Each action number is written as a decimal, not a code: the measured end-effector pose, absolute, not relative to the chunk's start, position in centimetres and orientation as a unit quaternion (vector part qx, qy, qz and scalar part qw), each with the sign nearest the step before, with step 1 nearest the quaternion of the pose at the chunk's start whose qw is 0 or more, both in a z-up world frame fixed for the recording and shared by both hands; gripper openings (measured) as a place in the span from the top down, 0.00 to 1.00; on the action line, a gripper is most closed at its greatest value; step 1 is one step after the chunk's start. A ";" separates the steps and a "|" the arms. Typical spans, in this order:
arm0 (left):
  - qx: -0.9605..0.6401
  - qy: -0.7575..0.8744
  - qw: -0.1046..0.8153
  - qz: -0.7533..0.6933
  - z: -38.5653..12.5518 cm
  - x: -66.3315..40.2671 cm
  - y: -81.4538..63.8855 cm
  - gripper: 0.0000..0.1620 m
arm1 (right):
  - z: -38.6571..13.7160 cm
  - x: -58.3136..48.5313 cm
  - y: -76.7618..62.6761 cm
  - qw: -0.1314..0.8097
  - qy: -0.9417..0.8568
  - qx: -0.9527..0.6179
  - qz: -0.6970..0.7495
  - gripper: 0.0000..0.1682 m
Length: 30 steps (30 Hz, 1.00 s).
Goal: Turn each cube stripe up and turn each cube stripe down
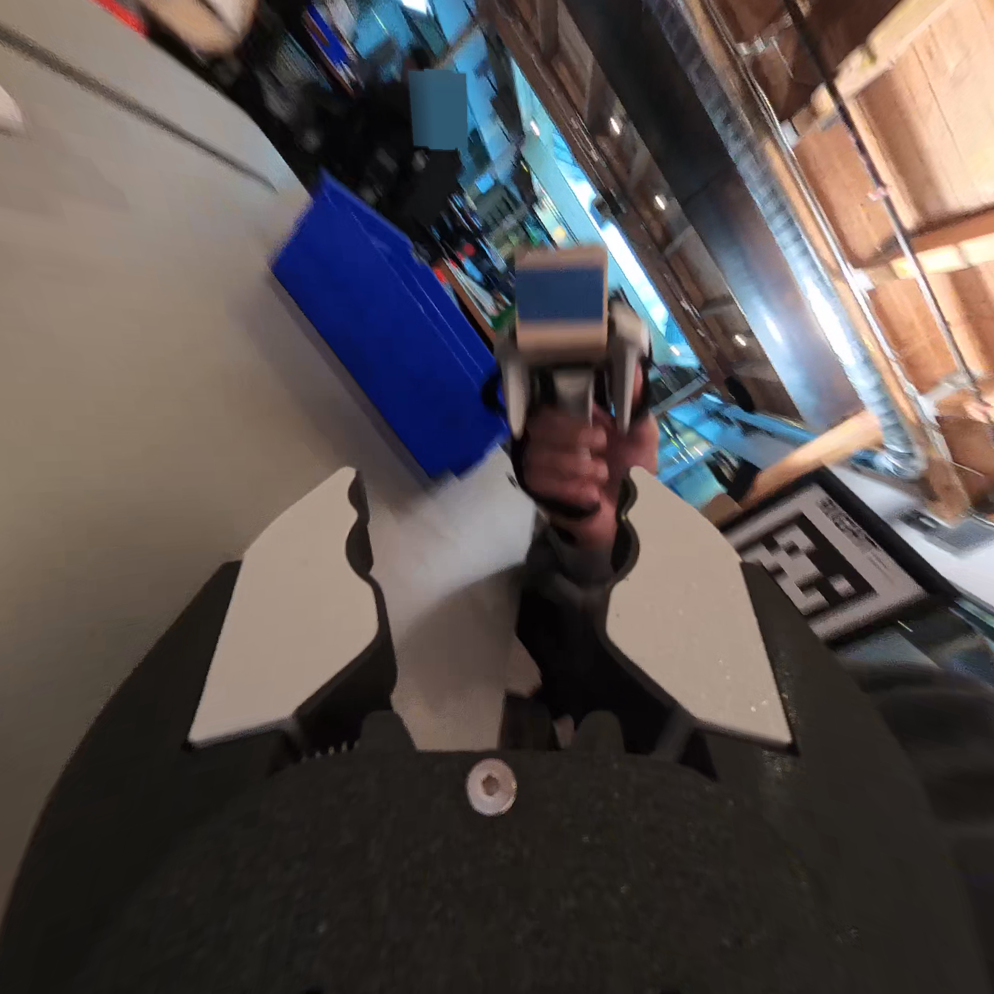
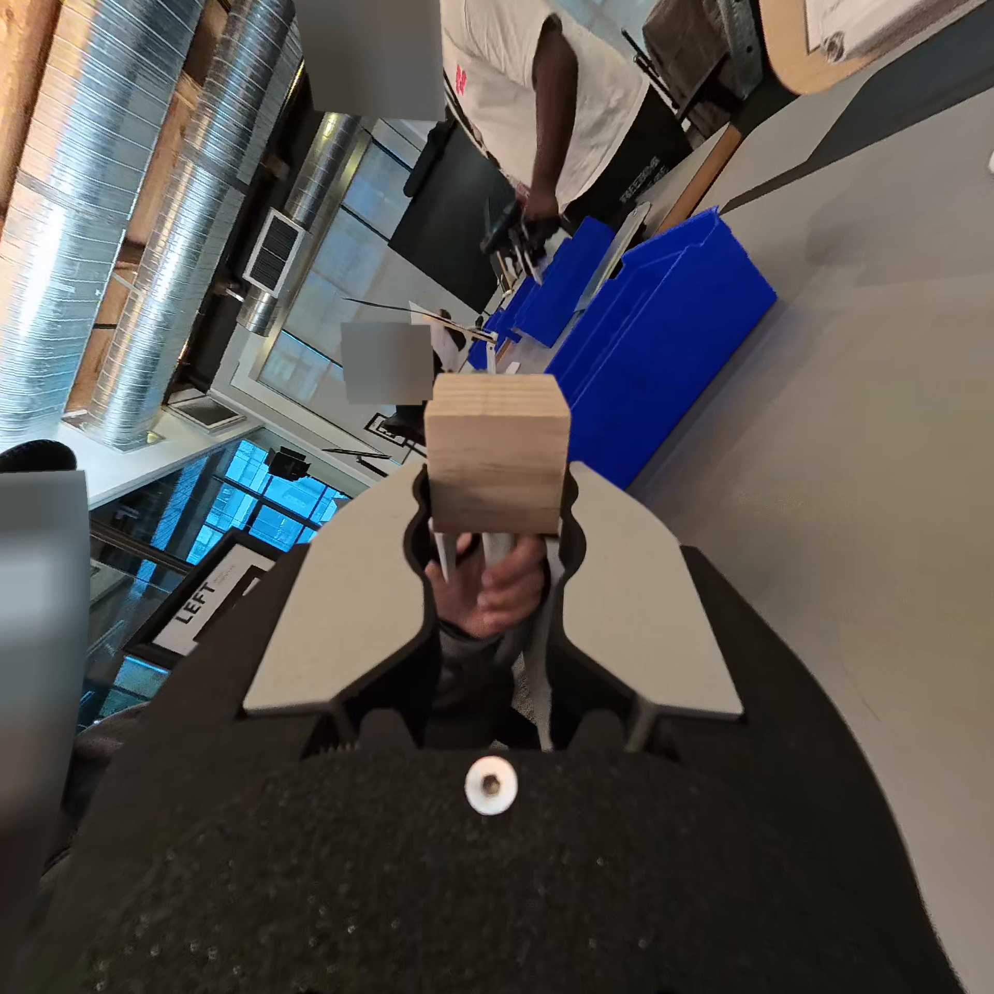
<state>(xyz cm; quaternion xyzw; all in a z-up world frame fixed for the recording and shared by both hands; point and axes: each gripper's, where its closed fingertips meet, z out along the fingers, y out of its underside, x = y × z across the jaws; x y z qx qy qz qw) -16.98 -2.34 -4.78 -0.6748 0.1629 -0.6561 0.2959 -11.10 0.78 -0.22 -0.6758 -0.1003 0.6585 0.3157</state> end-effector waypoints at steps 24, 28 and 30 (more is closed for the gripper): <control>-0.614 0.285 0.171 -0.716 -6.9 -13.4 -11.9 0.55 | -17.8 16.8 2.3 0.129 -0.066 -0.989 0.018 0.73; -0.618 0.294 0.171 -0.708 -7.0 -13.2 -12.2 0.55 | -17.8 17.1 1.5 0.105 -0.066 -0.992 0.003 0.73; -0.622 0.302 0.174 -0.702 -7.2 -13.0 -12.4 0.55 | -17.8 17.0 1.8 0.117 -0.077 -0.990 0.000 0.73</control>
